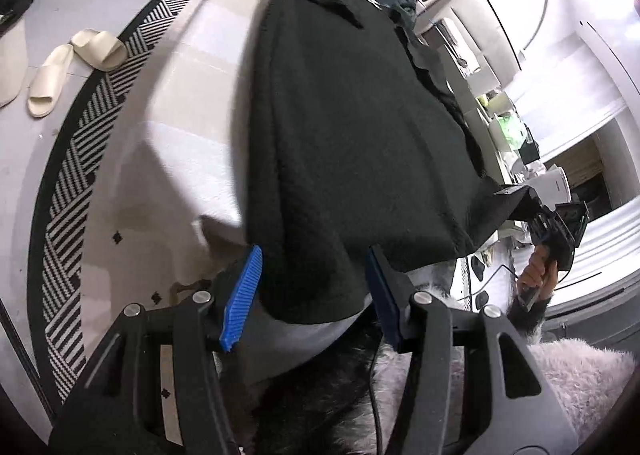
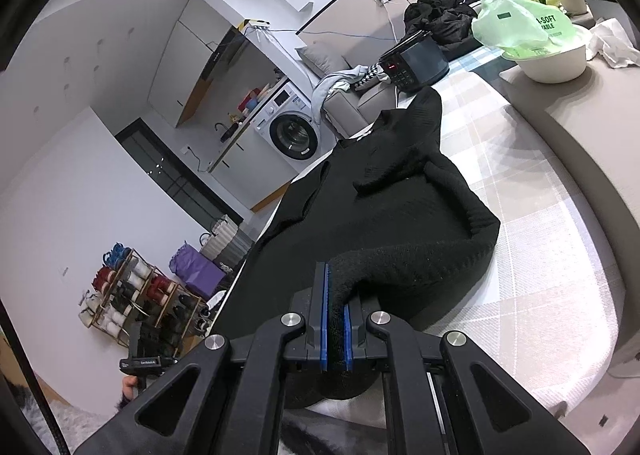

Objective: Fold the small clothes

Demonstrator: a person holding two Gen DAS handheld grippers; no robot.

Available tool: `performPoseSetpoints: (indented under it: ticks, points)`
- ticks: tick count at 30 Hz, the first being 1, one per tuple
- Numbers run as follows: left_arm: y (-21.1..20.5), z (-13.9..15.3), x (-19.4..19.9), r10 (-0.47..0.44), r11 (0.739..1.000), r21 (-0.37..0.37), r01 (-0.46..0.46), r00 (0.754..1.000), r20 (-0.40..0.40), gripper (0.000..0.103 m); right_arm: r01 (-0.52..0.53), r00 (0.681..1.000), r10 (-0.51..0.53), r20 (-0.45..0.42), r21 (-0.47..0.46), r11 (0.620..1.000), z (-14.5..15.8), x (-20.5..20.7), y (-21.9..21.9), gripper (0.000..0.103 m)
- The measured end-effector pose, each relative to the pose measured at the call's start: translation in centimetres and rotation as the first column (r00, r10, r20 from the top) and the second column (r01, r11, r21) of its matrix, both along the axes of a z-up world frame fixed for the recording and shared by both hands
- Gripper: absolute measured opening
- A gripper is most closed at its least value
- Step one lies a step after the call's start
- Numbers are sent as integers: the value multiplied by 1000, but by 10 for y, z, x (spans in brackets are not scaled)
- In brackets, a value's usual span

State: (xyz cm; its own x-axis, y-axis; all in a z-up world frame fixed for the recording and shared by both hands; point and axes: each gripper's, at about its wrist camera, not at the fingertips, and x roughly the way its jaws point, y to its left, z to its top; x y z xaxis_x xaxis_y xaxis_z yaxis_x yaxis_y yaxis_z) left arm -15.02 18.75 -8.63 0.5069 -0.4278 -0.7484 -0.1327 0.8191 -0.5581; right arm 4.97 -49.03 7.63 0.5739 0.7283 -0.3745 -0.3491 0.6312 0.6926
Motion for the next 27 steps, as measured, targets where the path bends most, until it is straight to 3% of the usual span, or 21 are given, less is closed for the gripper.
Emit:
performPoseSetpoints:
  ticks: [5, 8, 12, 14, 17, 21, 27]
  points:
    - [15, 8, -5, 96, 994, 45, -96, 995, 16, 59, -12, 1000, 12, -3, -6, 1000, -2, 1, 4, 6]
    - [7, 11, -1, 76, 992, 102, -75, 997, -4, 61, -21, 1000, 21, 1, -13, 1000, -2, 1, 7, 6]
    - [-14, 4, 6, 31, 977, 215, -10, 995, -92, 61, -30, 1000, 30, -1, -21, 999, -4, 2, 9, 6]
    - [-14, -4, 7, 41, 974, 226, -13, 992, -123, 61, -30, 1000, 29, -1, -25, 999, -5, 2, 9, 6]
    - [-5, -10, 6, 62, 983, 177, -40, 991, -119, 61, -29, 1000, 29, -6, -22, 999, -6, 3, 8, 6]
    - [3, -12, 4, 12, 1000, -27, -13, 999, -32, 61, -33, 999, 33, -9, -19, 999, -7, 4, 8, 6]
    - [2, -27, 13, 4, 1000, -19, -6, 997, -74, 61, -43, 999, 43, -14, -23, 999, -9, 6, 13, 6]
